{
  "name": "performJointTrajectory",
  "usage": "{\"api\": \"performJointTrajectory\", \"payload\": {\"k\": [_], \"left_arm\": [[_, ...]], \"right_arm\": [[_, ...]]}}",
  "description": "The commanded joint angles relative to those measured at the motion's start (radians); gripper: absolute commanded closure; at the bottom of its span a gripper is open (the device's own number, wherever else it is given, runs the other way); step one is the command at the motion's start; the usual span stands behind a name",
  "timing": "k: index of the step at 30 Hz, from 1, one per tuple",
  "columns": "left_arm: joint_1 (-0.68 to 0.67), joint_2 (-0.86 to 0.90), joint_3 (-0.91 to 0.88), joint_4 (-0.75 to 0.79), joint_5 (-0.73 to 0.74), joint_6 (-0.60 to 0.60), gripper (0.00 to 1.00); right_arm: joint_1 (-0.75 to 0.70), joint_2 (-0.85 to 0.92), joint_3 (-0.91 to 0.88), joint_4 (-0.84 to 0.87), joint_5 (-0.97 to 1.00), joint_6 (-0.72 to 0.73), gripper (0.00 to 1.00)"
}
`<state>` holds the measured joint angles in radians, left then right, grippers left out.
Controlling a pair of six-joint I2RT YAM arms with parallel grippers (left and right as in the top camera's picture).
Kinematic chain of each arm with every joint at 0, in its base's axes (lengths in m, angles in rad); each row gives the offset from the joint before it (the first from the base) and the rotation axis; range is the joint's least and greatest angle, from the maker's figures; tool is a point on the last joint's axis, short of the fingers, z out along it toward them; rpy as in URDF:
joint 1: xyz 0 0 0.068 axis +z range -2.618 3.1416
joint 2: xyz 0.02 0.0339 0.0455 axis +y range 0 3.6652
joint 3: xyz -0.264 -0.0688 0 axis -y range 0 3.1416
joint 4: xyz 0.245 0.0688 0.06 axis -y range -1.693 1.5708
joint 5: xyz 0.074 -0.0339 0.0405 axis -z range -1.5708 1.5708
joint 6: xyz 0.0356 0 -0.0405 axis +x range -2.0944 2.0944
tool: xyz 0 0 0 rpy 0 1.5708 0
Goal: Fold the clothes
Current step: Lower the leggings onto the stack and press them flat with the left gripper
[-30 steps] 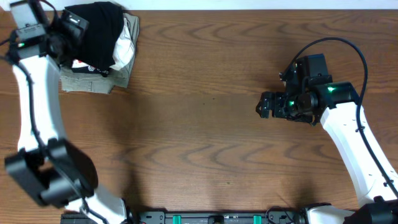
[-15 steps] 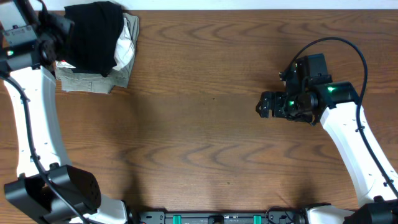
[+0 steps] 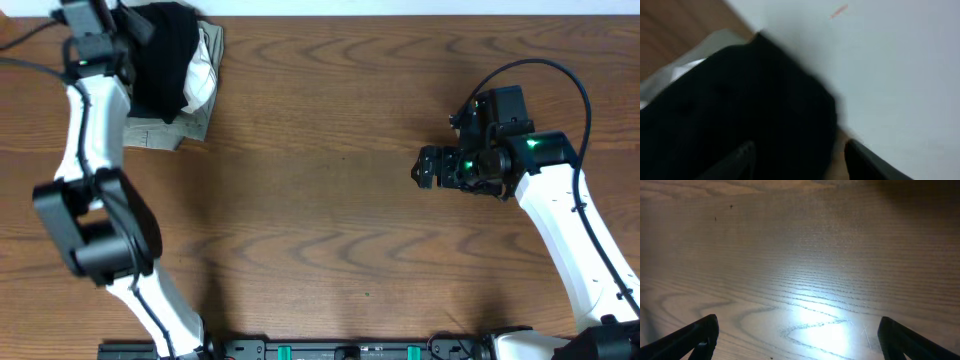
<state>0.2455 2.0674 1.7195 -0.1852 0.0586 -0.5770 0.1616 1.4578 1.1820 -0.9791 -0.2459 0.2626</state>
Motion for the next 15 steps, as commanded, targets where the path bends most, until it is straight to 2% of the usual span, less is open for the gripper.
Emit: {"api": "performJointTrajectory", "payload": {"k": [1, 8, 11, 15], "left_arm": [[0.014, 0.083, 0.012, 0.001, -0.129, 0.147, 0.37], [0.048, 0.198, 0.012, 0.033, -0.131, 0.27, 0.3], [0.051, 0.186, 0.013, 0.062, -0.106, 0.27, 0.3], [0.045, 0.115, 0.013, 0.108, 0.004, 0.27, 0.29]], "right_arm": [[0.01, 0.001, 0.0, -0.002, 0.004, 0.002, 0.01], [0.01, 0.001, 0.0, -0.038, 0.004, -0.008, 0.01], [0.01, 0.001, 0.0, -0.057, 0.012, -0.018, 0.01], [0.01, 0.001, 0.0, -0.054, 0.014, -0.017, 0.01]]}}
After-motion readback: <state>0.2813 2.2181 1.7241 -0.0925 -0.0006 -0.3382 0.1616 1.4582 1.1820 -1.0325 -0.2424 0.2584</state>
